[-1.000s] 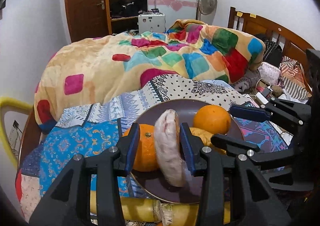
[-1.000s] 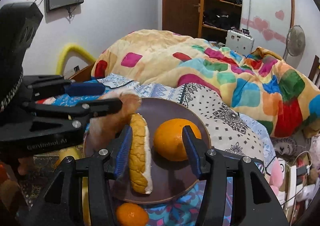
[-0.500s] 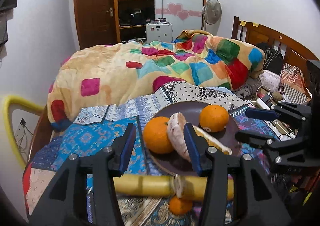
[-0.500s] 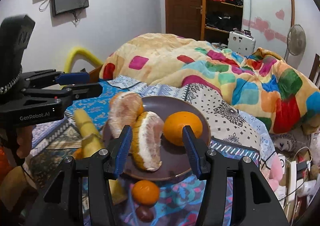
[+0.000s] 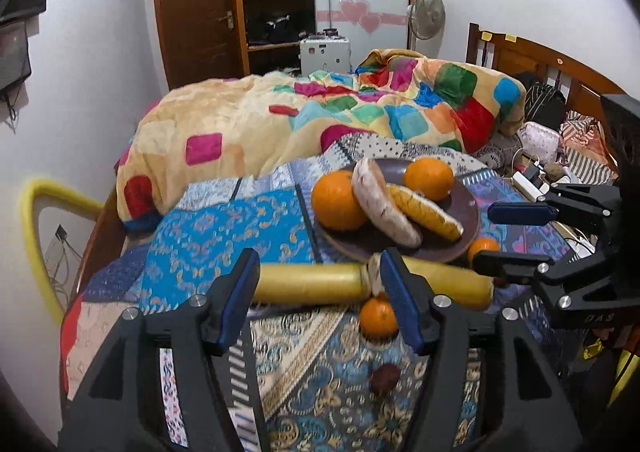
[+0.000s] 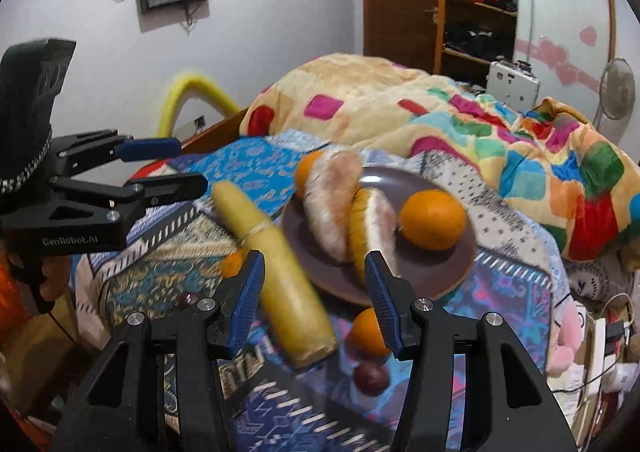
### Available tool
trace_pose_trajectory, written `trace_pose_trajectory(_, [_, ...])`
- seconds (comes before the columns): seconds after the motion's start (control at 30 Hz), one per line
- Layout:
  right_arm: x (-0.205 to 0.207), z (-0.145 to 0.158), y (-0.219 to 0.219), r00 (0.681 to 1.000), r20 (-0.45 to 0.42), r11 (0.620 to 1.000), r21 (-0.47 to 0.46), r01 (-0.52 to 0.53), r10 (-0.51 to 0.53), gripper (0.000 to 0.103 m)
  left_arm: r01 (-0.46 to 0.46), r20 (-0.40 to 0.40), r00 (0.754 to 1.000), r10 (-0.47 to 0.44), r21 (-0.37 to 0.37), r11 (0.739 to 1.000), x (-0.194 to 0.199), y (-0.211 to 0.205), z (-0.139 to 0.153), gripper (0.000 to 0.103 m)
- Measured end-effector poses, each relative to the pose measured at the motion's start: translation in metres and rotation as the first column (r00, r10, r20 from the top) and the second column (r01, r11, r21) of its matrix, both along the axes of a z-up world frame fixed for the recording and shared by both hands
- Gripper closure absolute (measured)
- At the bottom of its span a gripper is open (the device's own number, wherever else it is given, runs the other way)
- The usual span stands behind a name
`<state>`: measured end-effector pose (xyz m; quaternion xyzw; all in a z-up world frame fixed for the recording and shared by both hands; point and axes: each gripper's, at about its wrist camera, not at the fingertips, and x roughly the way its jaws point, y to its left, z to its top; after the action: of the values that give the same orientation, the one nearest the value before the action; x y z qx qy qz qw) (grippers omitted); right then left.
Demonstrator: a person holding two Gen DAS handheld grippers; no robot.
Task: Organize fruits
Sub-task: 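Grasp the pale yellow peeled stalk with the right gripper while the left gripper approaches a tangerine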
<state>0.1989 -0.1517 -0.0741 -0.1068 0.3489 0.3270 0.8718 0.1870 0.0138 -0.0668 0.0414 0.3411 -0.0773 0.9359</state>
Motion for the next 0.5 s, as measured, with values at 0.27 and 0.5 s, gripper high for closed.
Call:
trace_pose_trajectory(0.27, [0.008,-0.029,0.02,0.996,-0.079,0.998,-0.039,-0.042,0.039,0.055,-0.028,-0.062,0.998,0.028,0.003,1.0,0.0,0.012,-0.024,0.039])
trace_pose_trajectory(0.5, [0.012,-0.035,0.034,0.996,-0.058,0.994,-0.085,-0.07,0.065,0.054,-0.026,-0.105,0.994,0.026,0.001,1.0,0.002,0.021,-0.041,0.039])
